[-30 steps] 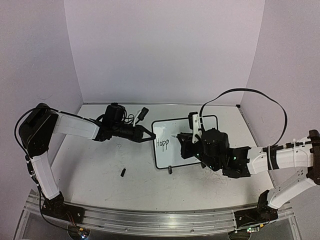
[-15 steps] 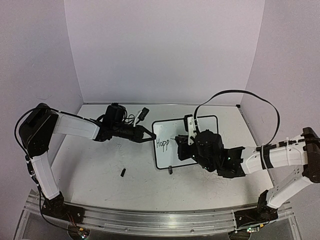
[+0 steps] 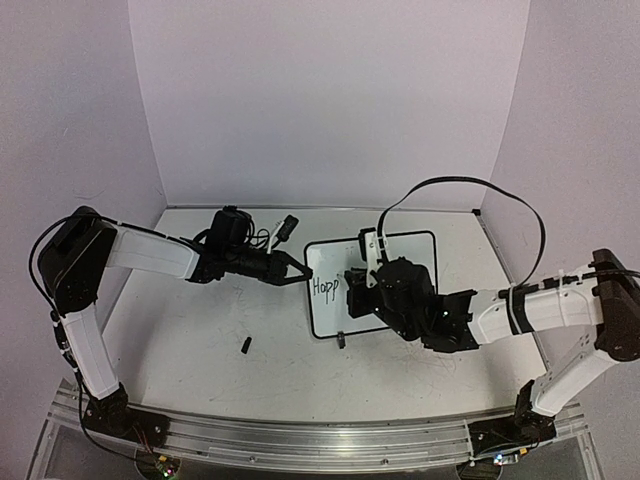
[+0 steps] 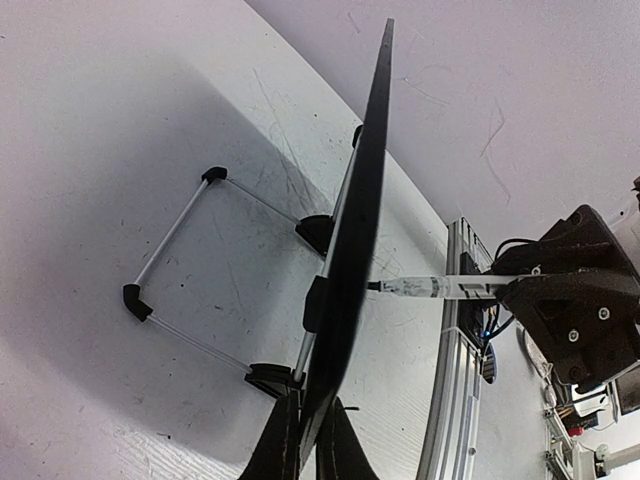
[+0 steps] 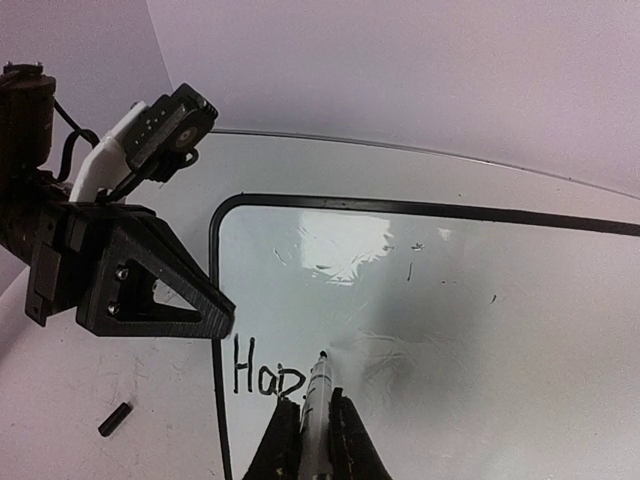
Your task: Write a sentence on the whiteboard
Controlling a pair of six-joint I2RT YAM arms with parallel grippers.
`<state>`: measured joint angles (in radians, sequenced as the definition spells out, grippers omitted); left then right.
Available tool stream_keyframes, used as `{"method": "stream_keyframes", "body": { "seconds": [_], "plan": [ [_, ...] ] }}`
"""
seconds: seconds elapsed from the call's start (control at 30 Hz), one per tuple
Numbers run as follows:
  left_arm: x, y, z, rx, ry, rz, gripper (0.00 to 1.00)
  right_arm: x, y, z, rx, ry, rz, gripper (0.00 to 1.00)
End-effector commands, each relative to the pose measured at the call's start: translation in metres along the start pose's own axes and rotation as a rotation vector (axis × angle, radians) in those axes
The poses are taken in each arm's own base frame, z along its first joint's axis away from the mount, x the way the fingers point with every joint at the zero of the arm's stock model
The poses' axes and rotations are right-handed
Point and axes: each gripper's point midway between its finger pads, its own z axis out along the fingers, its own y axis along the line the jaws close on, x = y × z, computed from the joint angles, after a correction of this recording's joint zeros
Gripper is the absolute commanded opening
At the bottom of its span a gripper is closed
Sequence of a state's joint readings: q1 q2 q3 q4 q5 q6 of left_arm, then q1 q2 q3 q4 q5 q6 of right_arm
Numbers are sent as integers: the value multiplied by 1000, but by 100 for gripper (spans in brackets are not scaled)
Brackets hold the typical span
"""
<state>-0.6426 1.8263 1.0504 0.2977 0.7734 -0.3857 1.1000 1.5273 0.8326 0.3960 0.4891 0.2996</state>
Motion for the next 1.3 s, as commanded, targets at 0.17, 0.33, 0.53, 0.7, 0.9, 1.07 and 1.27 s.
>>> {"method": "stream_keyframes", "body": {
  "seconds": [0.17, 0.33, 0.53, 0.7, 0.9, 1.07, 1.27],
  "plan": [
    [-4, -1, -7, -24, -9, -34, 0, -14, -2, 6, 35, -36, 22, 0],
    [-3, -3, -7, -21, -7, -34, 0, -12, -3, 9, 43, -32, 23, 0],
    [-3, -4, -6, -17, -5, -31, 0, -5, -10, 13, 78, -20, 17, 0],
    [-2, -4, -5, -16, -2, -31, 0, -7, -11, 8, 74, -19, 24, 0],
    [-2, -4, -5, -16, -3, -29, 0, -8, -9, -6, 15, -16, 57, 0],
    [-2, -4, -5, -16, -2, -29, 0, -3, -9, -5, 10, -5, 57, 0],
    [-2, -5, -5, -16, -3, -28, 0, 1, -5, 2, 9, 4, 50, 0]
  ]
}}
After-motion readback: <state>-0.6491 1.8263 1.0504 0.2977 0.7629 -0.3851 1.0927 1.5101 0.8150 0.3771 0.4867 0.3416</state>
